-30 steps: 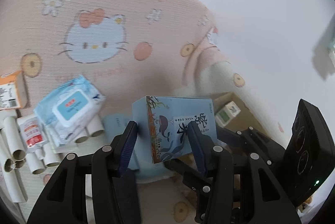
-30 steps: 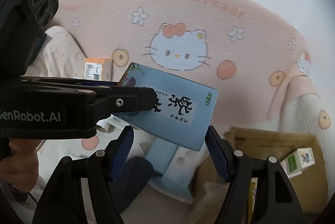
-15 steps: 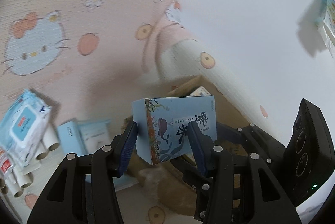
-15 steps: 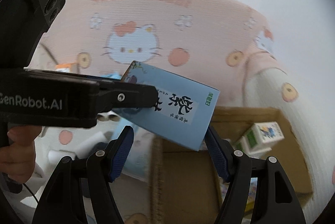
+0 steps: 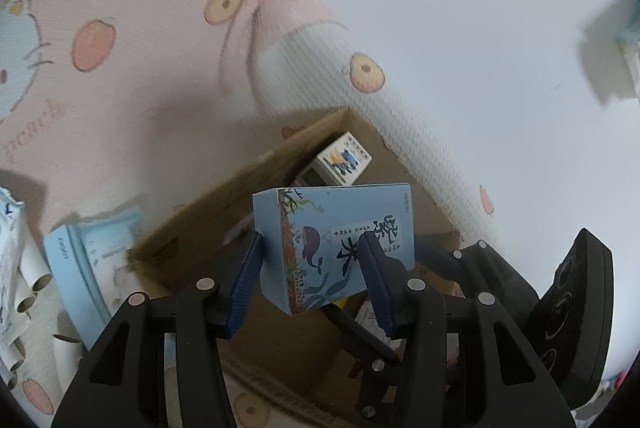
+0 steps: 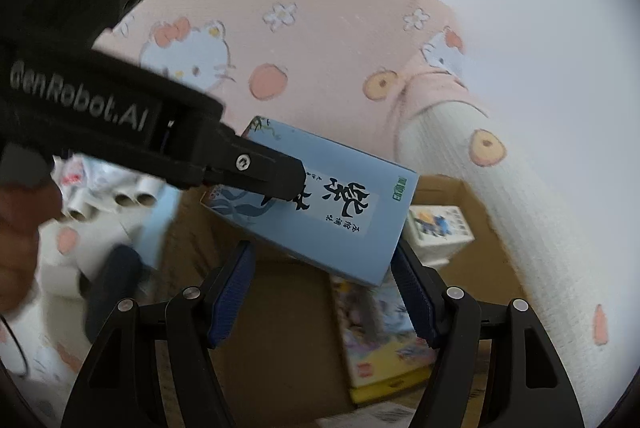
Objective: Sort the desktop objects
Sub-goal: 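Carry the box with both grippers over the open cardboard box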
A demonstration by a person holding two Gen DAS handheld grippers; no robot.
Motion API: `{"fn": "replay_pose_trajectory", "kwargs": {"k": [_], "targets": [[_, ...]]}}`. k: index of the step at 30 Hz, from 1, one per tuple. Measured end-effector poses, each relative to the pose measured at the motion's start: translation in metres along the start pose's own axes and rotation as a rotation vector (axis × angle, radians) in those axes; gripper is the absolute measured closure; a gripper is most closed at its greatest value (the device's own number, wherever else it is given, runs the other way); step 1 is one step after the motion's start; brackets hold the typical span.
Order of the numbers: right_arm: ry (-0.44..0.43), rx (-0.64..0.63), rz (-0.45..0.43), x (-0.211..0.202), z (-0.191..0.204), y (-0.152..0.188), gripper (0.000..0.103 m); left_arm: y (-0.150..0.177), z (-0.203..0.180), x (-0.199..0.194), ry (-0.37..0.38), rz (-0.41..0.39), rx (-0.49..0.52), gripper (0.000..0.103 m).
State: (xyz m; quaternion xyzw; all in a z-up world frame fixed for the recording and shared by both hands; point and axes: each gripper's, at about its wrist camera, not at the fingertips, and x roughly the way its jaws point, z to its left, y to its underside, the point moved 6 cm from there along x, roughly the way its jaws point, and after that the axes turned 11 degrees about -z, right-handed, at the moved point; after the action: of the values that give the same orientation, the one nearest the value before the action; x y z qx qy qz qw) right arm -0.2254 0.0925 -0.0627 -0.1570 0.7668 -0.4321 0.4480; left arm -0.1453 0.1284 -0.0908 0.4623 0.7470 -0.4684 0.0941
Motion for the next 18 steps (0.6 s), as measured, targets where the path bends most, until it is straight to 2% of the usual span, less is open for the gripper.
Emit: {"fn": "replay_pose_trajectory", "kwargs": {"k": [5, 9, 11, 18], "targets": [[-0.004, -0.017, 0.055, 0.002, -0.017, 0.015, 0.035, 0.002, -0.004, 0.031, 0.026, 0.092, -0.085, 0.05], [0.006, -0.042, 0.11, 0.01, -0.034, 0.026, 0.035, 0.013, -0.006, 0.06, 0.057, 0.208, -0.18, 0.05], [0.023, -0.047, 0.13, 0.013, -0.043, 0.032, 0.035, 0.019, -0.006, 0.071, 0.054, 0.235, -0.218, 0.05], [-0.045, -0.052, 0.244, 0.028, -0.067, 0.051, 0.036, 0.028, -0.011, 0.099, 0.027, 0.291, -0.269, 0.05]]}}
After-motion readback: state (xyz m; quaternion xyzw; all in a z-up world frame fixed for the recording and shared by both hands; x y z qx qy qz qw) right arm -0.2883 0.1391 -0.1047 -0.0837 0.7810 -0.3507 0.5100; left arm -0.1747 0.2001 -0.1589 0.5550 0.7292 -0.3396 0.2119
